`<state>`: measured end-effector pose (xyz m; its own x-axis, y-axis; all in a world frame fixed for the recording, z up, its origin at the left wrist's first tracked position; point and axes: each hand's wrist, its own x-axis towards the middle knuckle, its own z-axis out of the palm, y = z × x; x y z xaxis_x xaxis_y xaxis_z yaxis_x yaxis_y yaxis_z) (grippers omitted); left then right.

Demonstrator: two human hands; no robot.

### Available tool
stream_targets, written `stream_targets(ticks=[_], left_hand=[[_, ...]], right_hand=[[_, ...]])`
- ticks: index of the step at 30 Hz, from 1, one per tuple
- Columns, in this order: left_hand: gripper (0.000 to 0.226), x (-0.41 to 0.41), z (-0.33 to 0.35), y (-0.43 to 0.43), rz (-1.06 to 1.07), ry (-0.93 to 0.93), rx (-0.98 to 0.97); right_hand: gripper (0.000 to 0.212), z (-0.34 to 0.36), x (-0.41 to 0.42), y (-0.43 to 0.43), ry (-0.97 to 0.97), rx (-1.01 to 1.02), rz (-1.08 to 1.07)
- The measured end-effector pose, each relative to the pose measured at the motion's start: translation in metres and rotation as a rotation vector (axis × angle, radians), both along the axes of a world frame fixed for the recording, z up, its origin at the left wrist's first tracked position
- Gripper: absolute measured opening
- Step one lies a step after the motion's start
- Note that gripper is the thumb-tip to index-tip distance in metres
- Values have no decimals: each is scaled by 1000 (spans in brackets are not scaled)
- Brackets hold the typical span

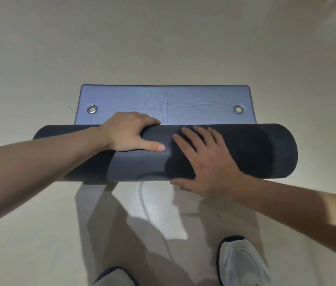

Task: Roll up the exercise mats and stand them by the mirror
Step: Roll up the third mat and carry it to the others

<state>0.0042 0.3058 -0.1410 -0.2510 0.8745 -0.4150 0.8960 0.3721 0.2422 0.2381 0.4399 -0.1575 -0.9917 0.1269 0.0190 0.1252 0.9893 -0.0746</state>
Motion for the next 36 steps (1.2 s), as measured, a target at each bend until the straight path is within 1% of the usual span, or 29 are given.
stream_targets(ticks=[2,4,6,9,11,13,15,18,20,22,25,27,29,32,34,36], left_hand=[[120,-5,1,4,-22,74,53],[114,-7,-1,4,-41,146,111],[102,-7,-1,2,5,189,175],[82,1,-1,-7,122,181,286],[75,10,0,-15,133,191,347],[74,23,0,-22,97,228,397],[80,37,-4,-26,30,292,406],[96,50,-13,-28,-11,354,322],[106,47,-15,-25,-38,395,277],[115,38,-14,-20,-62,418,257],[130,20,-12,-8,-52,407,236],[138,9,-11,2,-41,393,211],[145,-4,-8,13,-27,379,165],[154,-22,-4,28,-6,344,89],[155,-33,-1,39,5,313,39],[153,-44,4,50,23,257,14]], right_hand=[[117,-9,9,2,-107,88,25],[125,-11,5,10,-184,132,41],[126,-10,-6,19,-211,125,38],[127,-2,-26,35,-255,79,21],[127,4,-37,46,-267,39,22],[127,10,-49,57,-279,-20,28],[130,15,-63,68,-300,-87,30],[130,22,-81,83,-327,-209,21],[128,25,-86,90,-315,-242,-11],[127,27,-86,91,-254,-195,-57],[115,25,-78,88,-115,-128,-172],[110,21,-70,89,-63,-70,-182],[117,15,-64,95,-86,-13,-145],[137,11,-69,109,-172,82,-130],[146,15,-81,118,-256,65,-124],[145,23,-95,128,-320,-9,-107]])
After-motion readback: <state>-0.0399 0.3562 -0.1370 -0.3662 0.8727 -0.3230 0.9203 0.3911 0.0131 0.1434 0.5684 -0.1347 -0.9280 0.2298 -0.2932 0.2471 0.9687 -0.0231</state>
